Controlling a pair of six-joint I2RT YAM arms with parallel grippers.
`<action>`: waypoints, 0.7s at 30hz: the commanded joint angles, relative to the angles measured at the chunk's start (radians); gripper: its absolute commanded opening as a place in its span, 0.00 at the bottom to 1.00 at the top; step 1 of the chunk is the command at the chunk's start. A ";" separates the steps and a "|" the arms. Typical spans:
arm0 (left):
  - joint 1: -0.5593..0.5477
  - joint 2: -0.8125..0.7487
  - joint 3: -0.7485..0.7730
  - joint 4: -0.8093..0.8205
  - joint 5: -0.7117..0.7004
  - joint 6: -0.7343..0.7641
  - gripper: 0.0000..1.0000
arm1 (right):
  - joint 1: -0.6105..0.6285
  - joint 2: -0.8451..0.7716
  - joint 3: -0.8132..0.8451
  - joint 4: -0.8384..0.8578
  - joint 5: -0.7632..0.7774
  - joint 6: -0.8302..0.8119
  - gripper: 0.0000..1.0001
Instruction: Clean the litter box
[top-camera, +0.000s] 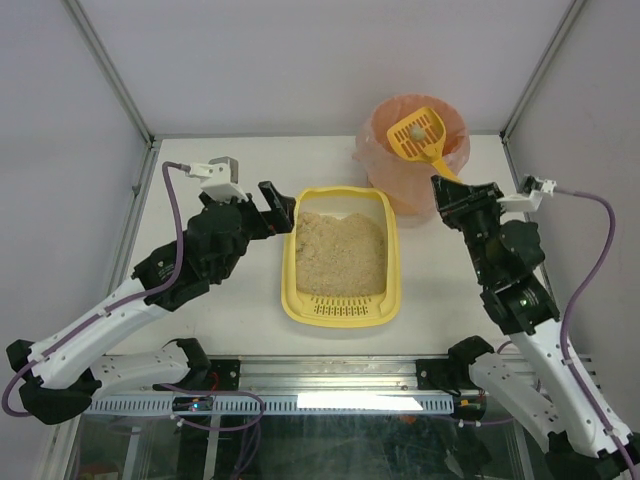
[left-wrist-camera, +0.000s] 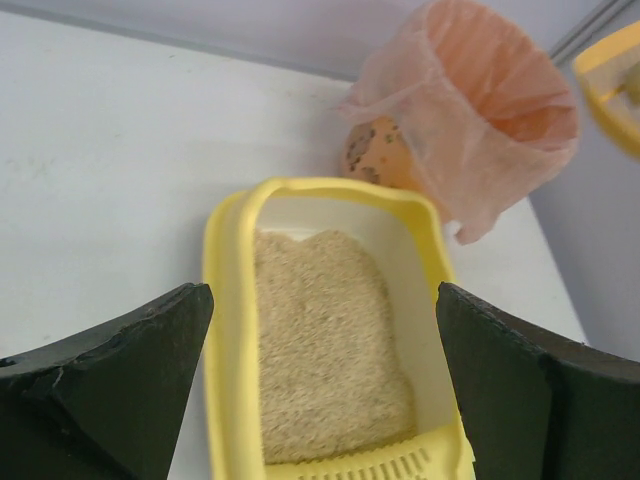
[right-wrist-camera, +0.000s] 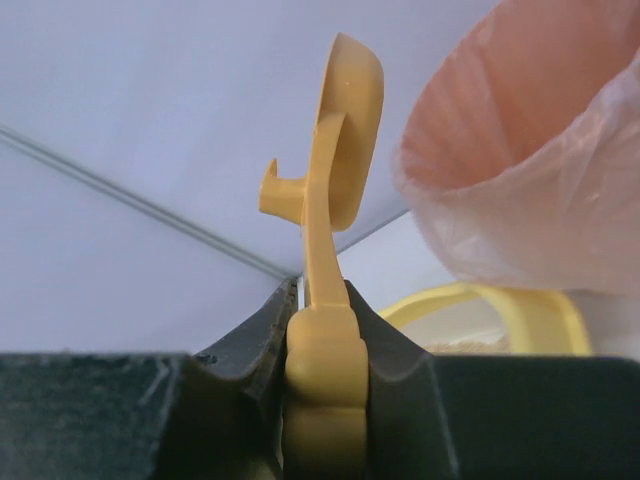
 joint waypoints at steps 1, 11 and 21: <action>0.008 -0.028 -0.029 -0.149 -0.110 0.026 0.99 | -0.023 0.158 0.190 -0.047 0.099 -0.253 0.00; 0.059 -0.048 -0.084 -0.209 -0.203 0.056 0.99 | -0.075 0.445 0.419 -0.061 0.169 -0.712 0.00; 0.124 -0.096 -0.206 -0.140 -0.171 0.106 0.99 | -0.074 0.734 0.648 -0.231 0.031 -1.262 0.00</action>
